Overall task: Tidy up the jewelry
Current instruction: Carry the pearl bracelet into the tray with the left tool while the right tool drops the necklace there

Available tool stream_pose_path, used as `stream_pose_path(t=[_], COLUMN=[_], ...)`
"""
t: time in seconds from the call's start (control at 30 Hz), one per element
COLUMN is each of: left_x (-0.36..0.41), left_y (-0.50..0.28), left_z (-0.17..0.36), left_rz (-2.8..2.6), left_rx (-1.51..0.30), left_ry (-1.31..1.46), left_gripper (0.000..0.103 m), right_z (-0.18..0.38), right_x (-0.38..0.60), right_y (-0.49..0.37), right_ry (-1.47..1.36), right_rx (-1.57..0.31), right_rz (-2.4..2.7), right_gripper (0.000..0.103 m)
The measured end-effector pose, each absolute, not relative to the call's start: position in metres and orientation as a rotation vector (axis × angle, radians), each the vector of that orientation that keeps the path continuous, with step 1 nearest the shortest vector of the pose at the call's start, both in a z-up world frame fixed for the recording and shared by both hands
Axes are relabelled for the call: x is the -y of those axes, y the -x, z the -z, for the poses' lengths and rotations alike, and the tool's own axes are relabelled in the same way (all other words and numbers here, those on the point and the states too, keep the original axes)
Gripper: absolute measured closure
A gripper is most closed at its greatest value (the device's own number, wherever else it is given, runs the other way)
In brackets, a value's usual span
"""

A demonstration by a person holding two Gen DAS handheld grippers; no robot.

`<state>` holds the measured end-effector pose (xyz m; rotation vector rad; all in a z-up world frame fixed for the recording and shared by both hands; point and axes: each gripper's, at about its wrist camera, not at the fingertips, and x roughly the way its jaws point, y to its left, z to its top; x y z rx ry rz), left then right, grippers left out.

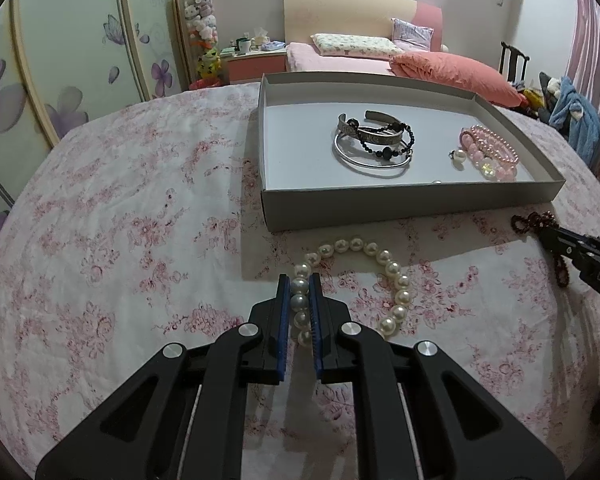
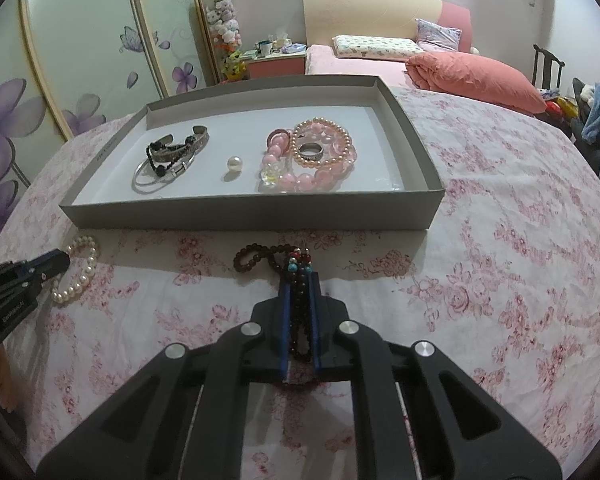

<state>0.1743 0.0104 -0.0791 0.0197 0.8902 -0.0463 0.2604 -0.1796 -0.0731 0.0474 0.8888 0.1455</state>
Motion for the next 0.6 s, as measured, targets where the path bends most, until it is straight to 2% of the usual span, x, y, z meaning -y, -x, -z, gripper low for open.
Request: stream_pose_path(t=[0.6], left_x=[-0.018], left_y=[-0.142], left_z=[0.039], left_rz=[0.125], left_rx=[-0.727], left_ry=[0.119], left_gripper=[0.093], right_z=[0.037], right_x=[0.16], right_y=[-0.226], right_ry=[-0.073], right_rx=[-0.722], right_rz=[-0.201], right_gripper=[0.094])
